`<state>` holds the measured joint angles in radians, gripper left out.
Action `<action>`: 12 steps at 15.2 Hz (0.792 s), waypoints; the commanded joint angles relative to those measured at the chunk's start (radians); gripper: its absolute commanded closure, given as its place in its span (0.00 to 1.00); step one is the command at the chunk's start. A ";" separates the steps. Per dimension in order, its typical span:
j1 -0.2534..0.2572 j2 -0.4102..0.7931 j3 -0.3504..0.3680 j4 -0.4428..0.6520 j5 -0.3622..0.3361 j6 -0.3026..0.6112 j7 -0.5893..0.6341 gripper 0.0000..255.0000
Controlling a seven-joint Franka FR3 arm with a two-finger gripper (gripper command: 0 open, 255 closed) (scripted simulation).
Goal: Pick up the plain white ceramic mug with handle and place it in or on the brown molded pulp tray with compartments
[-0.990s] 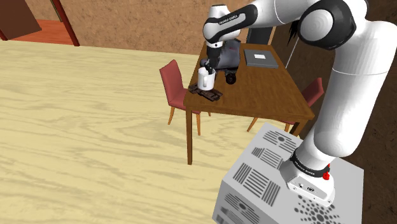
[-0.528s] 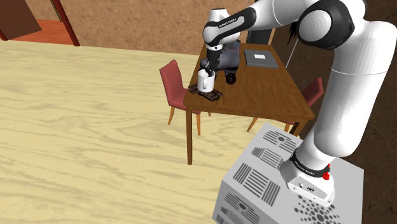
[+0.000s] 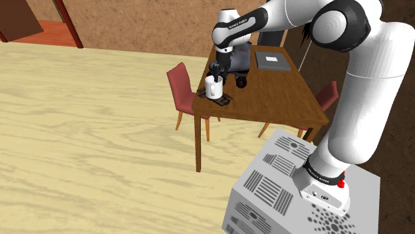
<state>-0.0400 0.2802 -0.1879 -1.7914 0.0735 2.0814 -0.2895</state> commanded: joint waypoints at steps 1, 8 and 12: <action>0.000 -0.012 -0.001 0.018 -0.003 -0.030 0.002 0.00; 0.001 -0.039 -0.004 0.076 -0.011 -0.114 0.007 0.00; 0.001 -0.039 -0.004 0.076 -0.011 -0.114 0.007 0.00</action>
